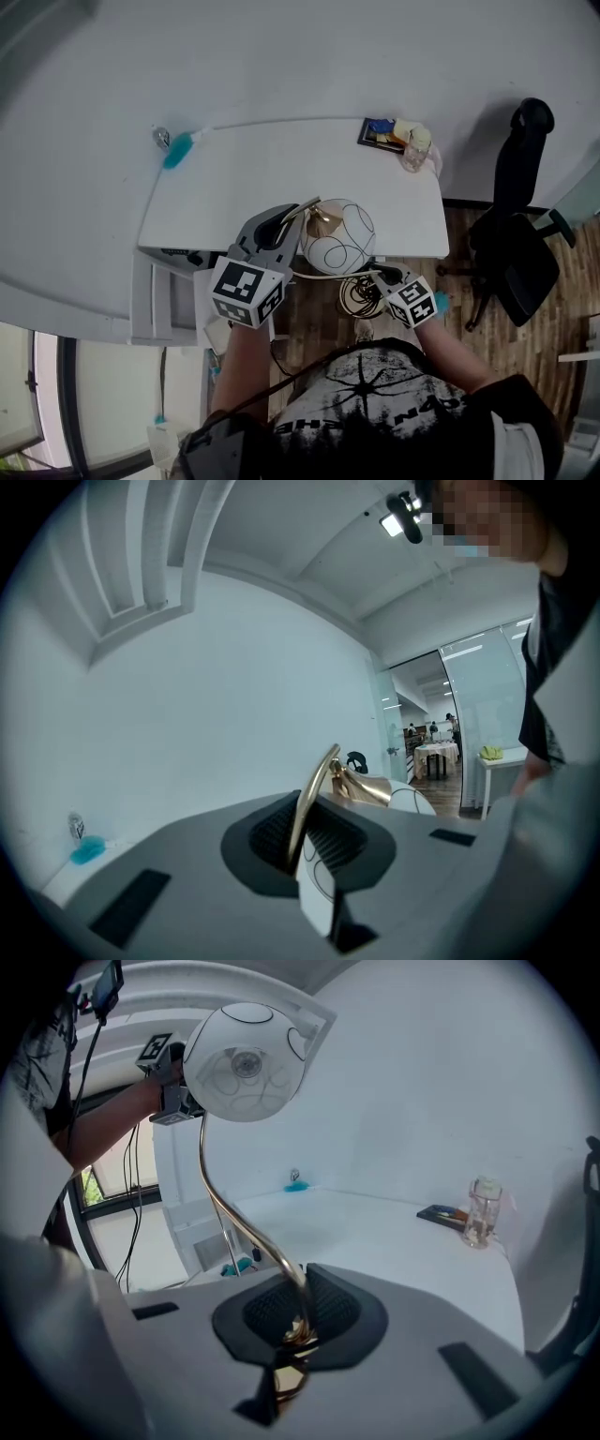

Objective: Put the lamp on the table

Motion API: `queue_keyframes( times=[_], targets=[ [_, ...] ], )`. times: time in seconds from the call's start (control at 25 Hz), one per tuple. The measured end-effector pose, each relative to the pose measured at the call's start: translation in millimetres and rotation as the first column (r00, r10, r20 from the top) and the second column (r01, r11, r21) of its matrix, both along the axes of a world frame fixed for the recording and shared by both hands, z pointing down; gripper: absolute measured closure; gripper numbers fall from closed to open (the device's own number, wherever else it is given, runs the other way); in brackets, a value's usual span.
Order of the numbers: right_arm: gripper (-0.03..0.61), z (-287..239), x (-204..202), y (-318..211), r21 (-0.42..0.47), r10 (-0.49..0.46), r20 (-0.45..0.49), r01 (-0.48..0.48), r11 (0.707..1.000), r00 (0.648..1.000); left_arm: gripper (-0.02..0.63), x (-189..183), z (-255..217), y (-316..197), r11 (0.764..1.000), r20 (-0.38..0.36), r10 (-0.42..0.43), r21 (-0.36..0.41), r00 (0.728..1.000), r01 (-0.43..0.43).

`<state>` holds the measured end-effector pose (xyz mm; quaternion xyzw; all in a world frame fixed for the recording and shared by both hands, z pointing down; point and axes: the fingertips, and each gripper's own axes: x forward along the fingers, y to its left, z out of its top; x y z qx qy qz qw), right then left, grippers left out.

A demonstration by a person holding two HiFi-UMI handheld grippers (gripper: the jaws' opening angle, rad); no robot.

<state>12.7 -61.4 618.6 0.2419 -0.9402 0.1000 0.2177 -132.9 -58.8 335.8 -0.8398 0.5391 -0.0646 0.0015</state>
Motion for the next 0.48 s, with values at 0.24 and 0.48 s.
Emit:
queue_keyframes(
  times=[0.24, 0.48],
  targets=[
    [0.557, -2, 3, -64, -0.003, -0.047, -0.003, 0.047, 0.999, 0.999, 0.591, 4, -2, -61, 0.999, 0.002, -0.042, -0.009, 0.999, 0.042],
    [0.557, 6, 7, -105, -0.012, -0.076, -0.002, 0.076, 0.997, 0.997, 0.591, 11, 4, -100, 0.998, 0.016, -0.069, -0.016, 0.998, 0.069]
  ],
)
